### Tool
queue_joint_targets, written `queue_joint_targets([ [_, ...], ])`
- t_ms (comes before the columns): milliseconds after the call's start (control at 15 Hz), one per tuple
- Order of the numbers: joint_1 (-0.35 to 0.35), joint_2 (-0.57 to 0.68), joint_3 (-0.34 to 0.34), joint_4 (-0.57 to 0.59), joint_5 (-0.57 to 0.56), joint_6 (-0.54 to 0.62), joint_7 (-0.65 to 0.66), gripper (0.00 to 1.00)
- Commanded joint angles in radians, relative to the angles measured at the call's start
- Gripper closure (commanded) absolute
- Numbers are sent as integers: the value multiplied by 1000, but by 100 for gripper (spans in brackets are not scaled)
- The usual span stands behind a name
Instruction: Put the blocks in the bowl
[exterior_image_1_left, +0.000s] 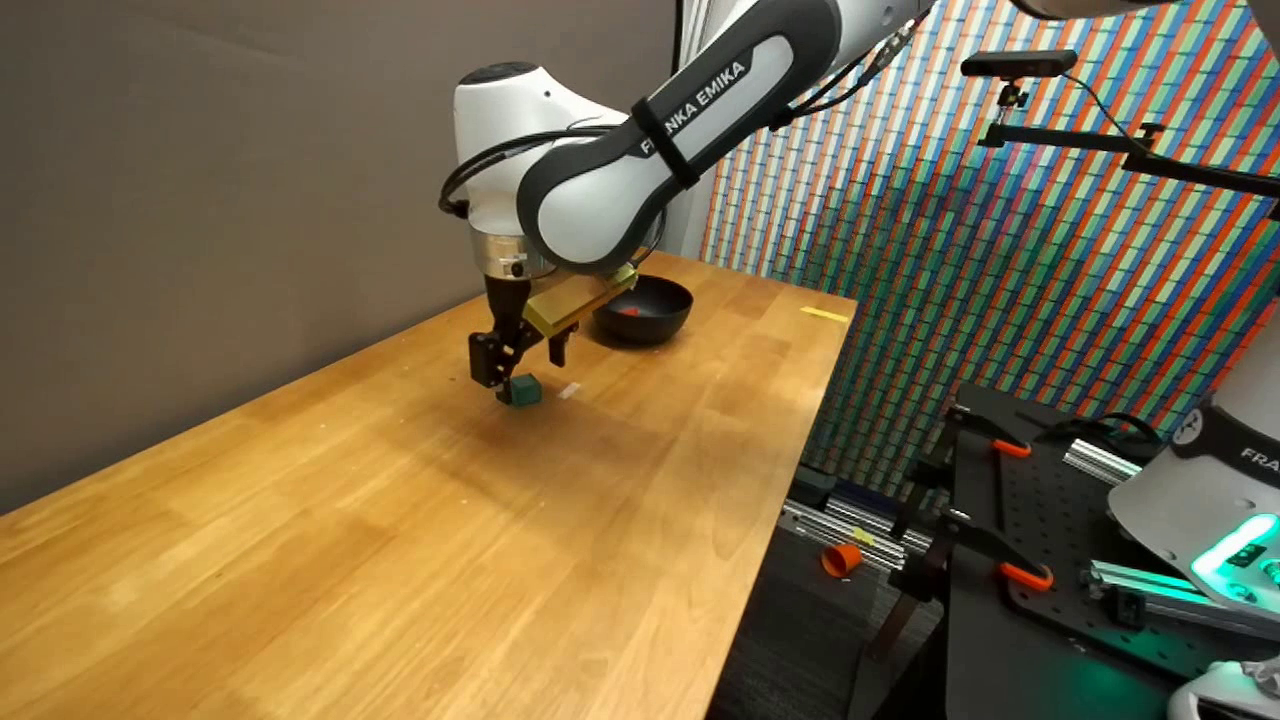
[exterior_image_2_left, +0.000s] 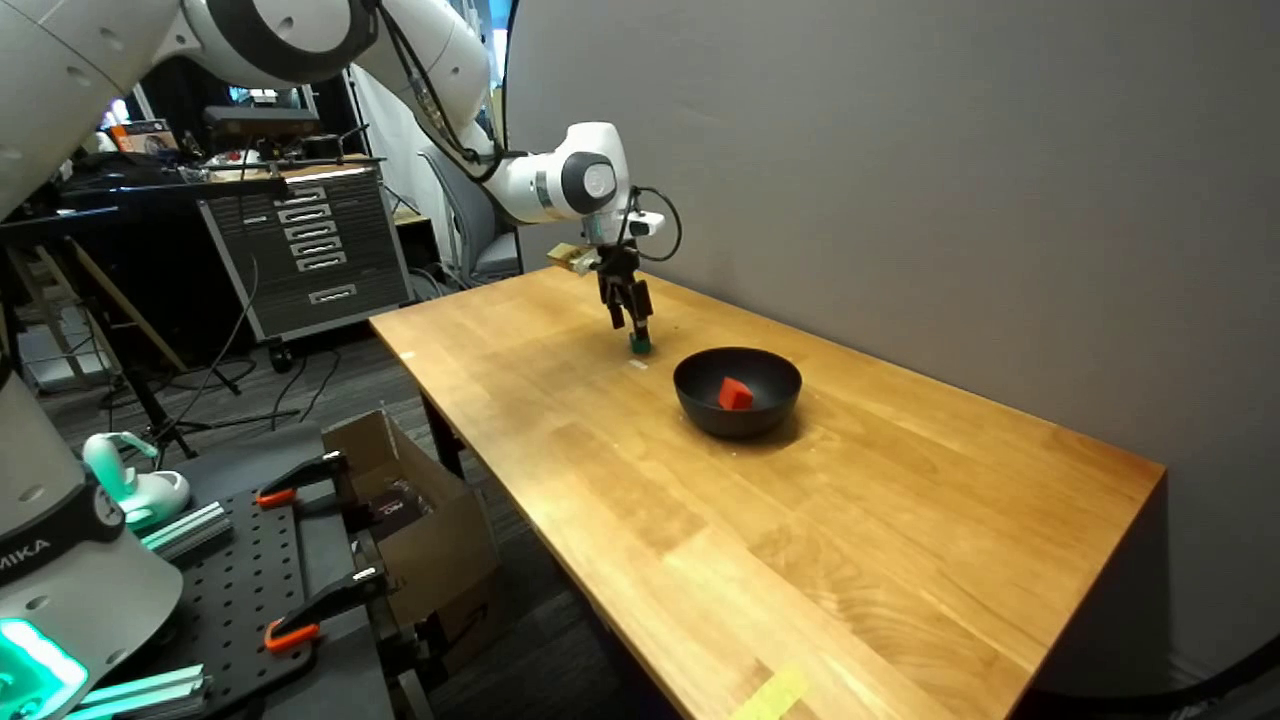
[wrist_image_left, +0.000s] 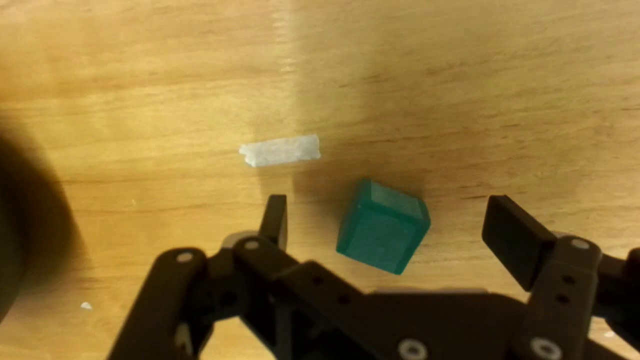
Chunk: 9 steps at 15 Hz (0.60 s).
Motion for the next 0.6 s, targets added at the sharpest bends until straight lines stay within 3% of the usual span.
queue_joint_targets([
  [0,13,79,-30,103,27,-23,-26,0],
  [67,14,95,-36,118,26,-18,-22,0],
  [200,17,121,-45,147,23,-16,-21,26],
  [533,23,119,-51,169,25,-23,-17,65],
])
